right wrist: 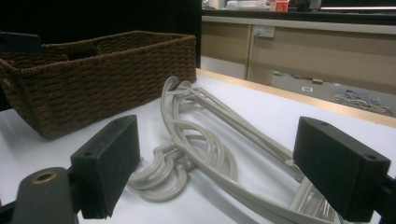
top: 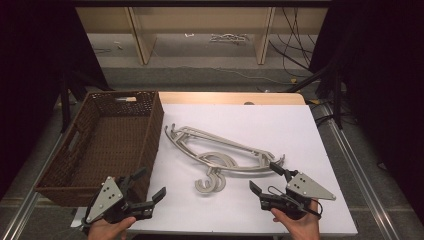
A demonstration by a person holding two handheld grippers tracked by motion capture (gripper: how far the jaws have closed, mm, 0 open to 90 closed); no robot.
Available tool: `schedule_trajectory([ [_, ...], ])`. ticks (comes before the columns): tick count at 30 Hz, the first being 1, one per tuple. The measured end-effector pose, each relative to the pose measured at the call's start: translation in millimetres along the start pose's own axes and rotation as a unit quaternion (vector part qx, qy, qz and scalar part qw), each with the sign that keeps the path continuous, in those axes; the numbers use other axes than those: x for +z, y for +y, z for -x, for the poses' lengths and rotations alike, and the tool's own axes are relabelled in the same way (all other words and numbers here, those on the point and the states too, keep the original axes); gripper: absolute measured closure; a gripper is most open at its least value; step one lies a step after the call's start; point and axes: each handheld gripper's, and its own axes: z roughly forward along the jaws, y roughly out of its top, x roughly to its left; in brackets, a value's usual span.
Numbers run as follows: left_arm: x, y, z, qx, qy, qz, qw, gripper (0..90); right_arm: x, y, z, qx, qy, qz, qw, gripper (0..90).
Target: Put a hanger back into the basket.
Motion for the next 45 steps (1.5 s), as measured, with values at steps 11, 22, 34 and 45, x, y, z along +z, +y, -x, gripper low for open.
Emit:
schedule_trajectory([
  [11, 0.3, -0.2, 0.8, 0.005, -0.004, -0.006, 1.0000, 15.6, 3.0, 0.0, -2.4, -0.001, 0.005, -0.024, 0.9997, 16.7],
  [22, 1.1, -0.8, 2.5, 0.003, -0.006, -0.009, 0.9999, 15.6, 9.5, 3.1, -2.0, -0.032, 0.004, -0.037, 0.9988, 20.1],
  [34, 1.7, -0.8, 3.1, 0.008, -0.010, -0.013, 0.9998, 15.7, 43.0, 5.1, -2.0, -0.101, 0.026, -0.105, 0.9890, 27.8],
  [45, 1.7, -0.8, 2.9, 0.010, -0.007, -0.014, 0.9998, 15.7, 91.5, 3.8, 4.7, -0.147, 0.052, -0.207, 0.9658, 39.5],
])
